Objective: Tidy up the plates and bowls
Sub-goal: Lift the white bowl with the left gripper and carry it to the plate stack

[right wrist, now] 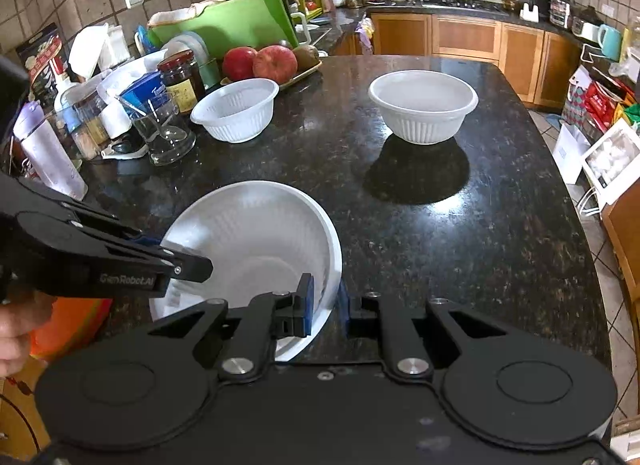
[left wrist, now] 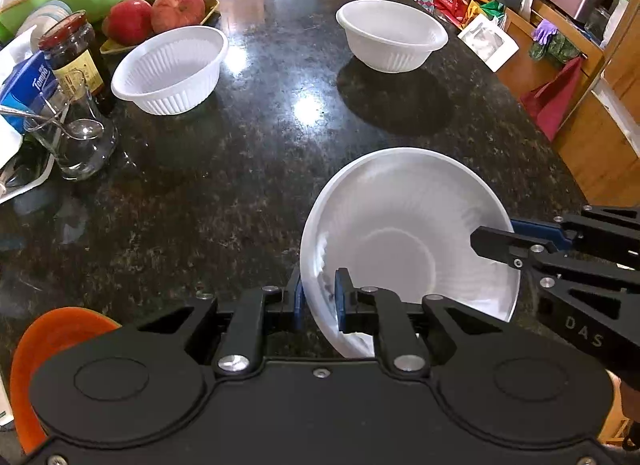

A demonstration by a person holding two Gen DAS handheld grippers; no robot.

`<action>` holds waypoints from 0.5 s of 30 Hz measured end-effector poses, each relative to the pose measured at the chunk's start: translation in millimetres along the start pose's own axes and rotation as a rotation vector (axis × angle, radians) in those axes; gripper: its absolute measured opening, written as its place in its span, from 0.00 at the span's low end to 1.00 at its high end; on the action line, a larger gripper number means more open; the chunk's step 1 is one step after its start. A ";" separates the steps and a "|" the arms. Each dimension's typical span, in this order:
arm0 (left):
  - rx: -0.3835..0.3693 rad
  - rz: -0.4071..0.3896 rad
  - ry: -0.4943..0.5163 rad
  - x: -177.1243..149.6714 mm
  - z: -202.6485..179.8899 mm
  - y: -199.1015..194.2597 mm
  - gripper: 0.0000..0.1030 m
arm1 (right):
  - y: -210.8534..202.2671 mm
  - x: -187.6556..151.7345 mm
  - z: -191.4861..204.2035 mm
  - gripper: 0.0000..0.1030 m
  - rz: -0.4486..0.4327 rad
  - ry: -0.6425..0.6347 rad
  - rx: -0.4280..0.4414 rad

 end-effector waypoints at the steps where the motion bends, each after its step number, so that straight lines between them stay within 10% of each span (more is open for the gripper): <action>1: -0.003 0.000 0.000 1.3 0.2 1.5 0.20 | 0.1 0.5 -0.2 0.15 -0.003 0.003 -0.007; 15: -0.021 0.012 -0.003 5.2 -14.2 9.4 0.21 | 2.2 1.4 -12.7 0.15 -0.012 0.033 -0.064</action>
Point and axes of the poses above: each gripper's, at about its wrist camera, not at the fingertips, and y roughly the way its jaws point, z to its left, x to its top, the point moved 9 cm from there along y, roughly the way its jaws point, and after that the axes turned 9 degrees about z, right-handed, at the moved point
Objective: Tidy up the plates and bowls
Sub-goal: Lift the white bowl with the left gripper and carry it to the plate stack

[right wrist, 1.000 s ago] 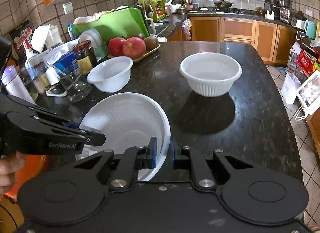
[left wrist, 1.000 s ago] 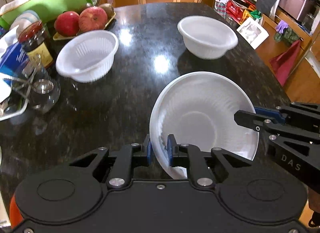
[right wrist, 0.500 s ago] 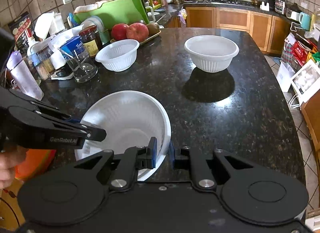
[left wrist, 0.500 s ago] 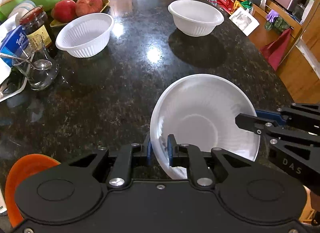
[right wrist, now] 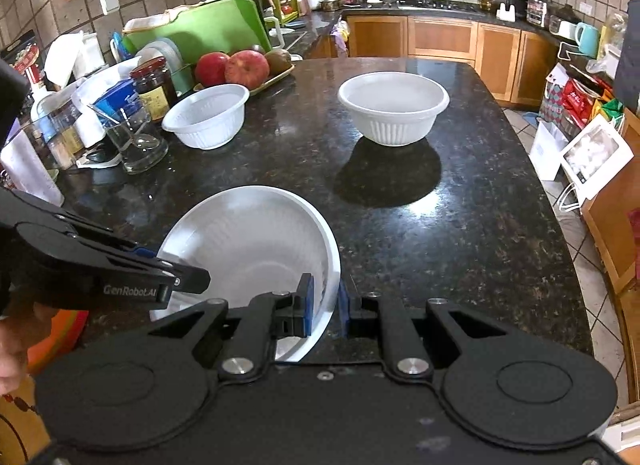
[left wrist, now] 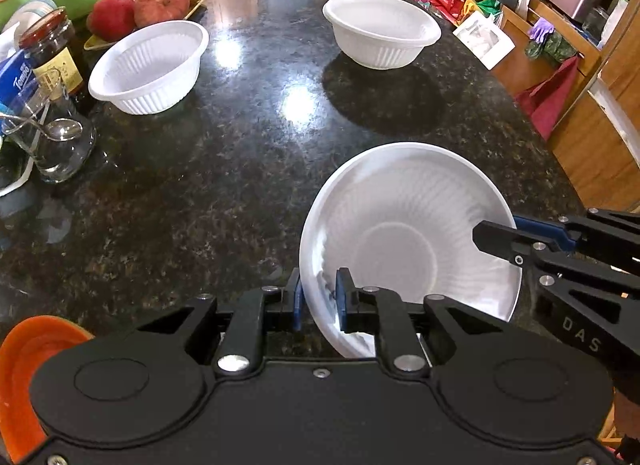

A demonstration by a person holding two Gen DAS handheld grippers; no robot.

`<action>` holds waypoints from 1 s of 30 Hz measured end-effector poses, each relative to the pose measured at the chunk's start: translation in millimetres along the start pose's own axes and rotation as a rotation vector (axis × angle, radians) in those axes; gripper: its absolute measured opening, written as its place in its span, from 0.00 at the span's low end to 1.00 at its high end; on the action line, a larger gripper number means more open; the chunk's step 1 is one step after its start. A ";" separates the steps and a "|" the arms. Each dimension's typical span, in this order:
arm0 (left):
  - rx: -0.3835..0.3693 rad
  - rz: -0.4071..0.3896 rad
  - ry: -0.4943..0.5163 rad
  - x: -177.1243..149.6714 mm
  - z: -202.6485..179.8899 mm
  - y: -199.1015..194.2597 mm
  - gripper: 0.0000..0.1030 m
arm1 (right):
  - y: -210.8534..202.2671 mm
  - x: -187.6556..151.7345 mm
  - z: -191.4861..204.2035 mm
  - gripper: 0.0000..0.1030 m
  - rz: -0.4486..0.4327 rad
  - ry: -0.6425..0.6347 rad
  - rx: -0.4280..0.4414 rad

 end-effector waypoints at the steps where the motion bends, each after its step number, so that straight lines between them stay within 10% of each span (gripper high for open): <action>1: 0.003 -0.002 -0.001 0.6 0.1 0.0 0.21 | 0.6 0.6 -0.2 0.15 -0.001 0.000 -0.001; 30: 0.007 -0.031 -0.042 6.1 14.8 -10.0 0.29 | 0.8 13.0 -6.1 0.19 -0.045 0.027 -0.013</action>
Point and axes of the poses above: each gripper's, at about its wrist camera, not at the fingertips, and y roughly the way its jaws point, z to its left, x to its top, the point moved 9 cm from there along y, roughly the way its jaws point, and after that the axes turned 9 degrees about z, right-handed, at the moved point
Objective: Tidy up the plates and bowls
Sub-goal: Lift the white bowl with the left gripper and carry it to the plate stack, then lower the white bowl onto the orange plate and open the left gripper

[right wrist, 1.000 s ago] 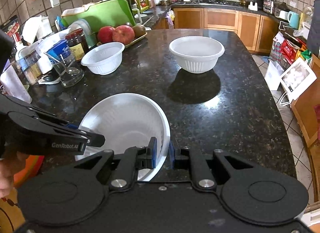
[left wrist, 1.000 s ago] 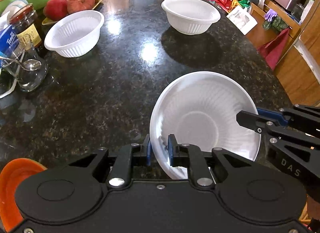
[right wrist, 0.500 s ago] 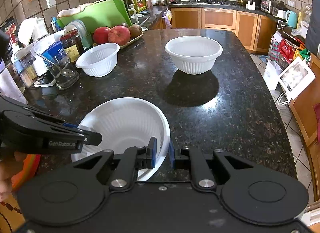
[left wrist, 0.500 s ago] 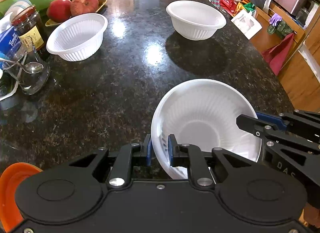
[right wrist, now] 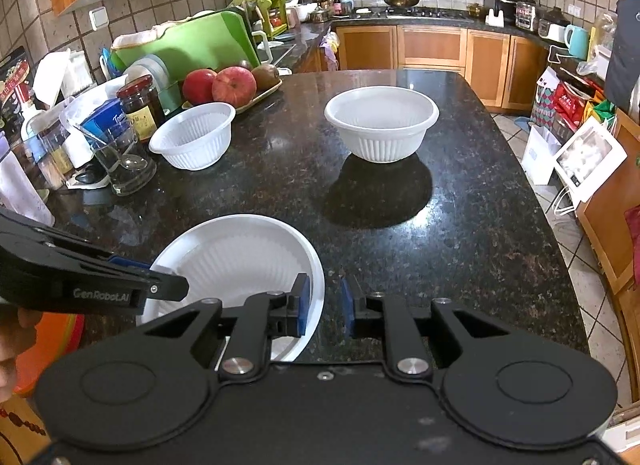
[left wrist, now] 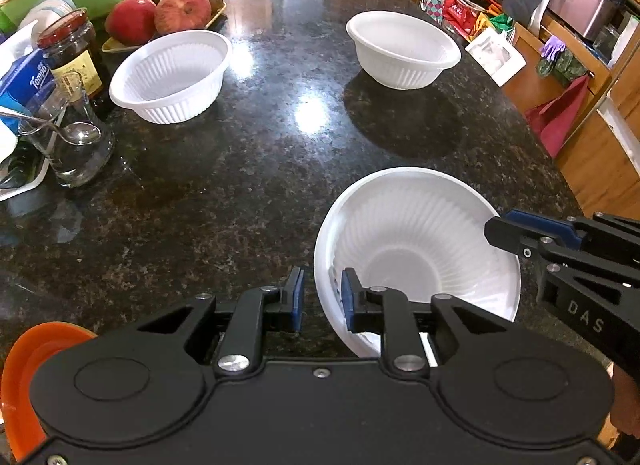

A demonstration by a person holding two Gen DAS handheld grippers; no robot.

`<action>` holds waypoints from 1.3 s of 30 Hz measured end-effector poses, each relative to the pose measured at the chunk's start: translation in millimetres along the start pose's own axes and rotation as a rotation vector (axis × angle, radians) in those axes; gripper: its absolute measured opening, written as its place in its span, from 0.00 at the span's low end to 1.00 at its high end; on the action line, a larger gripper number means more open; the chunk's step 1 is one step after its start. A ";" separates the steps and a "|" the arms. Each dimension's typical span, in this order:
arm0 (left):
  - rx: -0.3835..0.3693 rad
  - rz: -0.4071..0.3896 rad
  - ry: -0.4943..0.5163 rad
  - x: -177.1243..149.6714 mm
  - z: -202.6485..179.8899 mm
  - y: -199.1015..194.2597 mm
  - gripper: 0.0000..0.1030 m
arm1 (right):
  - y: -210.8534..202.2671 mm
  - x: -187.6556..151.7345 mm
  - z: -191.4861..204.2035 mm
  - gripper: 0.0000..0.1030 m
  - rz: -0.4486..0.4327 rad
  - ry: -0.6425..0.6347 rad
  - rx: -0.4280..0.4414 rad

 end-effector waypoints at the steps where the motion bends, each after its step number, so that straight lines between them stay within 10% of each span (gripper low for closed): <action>1: 0.000 -0.002 0.000 -0.1 -0.5 -0.4 0.29 | -0.3 0.4 0.8 0.19 -0.003 -0.001 -0.002; 24: -0.007 -0.027 0.016 -1.7 4.0 0.2 0.30 | -9.8 -4.3 7.6 0.19 -0.026 0.002 -0.011; 28: -0.015 -0.075 -0.004 0.5 8.9 -8.1 0.49 | -11.1 -5.2 8.8 0.19 -0.028 0.001 -0.007; 39: 0.020 -0.134 -0.016 6.8 13.3 -26.9 0.49 | -26.9 1.8 7.6 0.22 -0.068 -0.017 0.008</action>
Point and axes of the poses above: each gripper's, at about its wrist camera, not at the fingertips, and y roughly the way its jaws point, z to its left, x to its top, the point moved 9 cm from there along y, roughly the way its jaws point, and after that the axes turned 9 degrees about z, right-handed, at the moved point
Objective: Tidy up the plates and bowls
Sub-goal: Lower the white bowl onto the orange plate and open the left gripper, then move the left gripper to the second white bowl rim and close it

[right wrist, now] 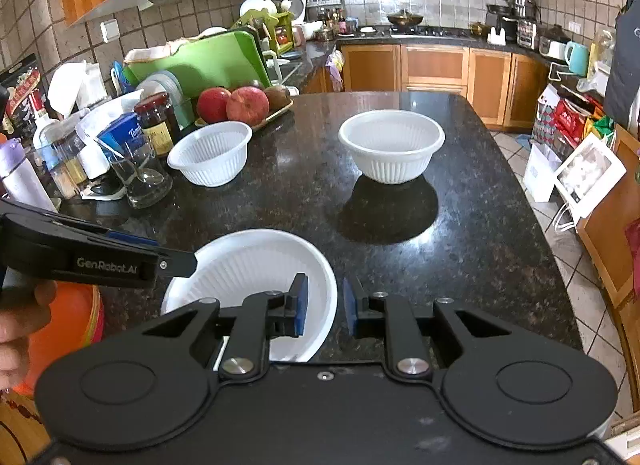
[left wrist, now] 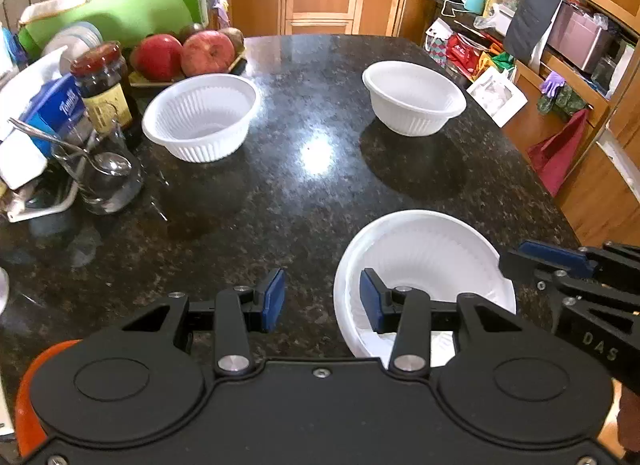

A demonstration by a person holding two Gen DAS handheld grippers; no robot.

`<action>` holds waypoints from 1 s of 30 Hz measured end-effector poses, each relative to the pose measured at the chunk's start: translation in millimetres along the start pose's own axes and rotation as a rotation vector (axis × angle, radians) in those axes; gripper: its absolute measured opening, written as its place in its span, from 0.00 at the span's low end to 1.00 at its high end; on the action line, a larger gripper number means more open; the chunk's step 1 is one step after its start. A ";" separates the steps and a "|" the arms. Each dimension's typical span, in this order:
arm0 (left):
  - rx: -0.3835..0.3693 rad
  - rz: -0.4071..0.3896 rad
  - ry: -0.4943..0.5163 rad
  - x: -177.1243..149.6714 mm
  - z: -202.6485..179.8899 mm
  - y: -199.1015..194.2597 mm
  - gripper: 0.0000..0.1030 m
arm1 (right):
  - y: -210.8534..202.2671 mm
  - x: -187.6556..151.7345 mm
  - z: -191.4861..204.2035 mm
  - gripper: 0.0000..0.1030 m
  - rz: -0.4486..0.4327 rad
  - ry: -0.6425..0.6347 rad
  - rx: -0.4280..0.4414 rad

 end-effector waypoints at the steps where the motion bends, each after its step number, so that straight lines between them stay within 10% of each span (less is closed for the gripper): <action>1: 0.005 -0.003 0.001 1.1 -0.4 -1.7 0.49 | -2.4 1.6 -1.5 0.22 -0.004 -0.001 0.004; 19: 0.100 -0.121 0.063 63.8 -30.7 -29.6 0.50 | -55.0 62.9 -111.2 0.28 -0.086 0.029 -0.024; 30: 0.086 -0.060 0.020 108.0 -50.1 3.7 0.50 | -22.9 109.2 -162.2 0.28 -0.034 -0.013 0.017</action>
Point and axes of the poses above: each gripper's, at about its wrist camera, not at the fingertips, and y roughly the way its jaws point, z to its left, x to its top, the point moved 9 cm from there along y, roughly the way its jaws point, and after that the axes turned 9 degrees about z, right-handed, at the moved point
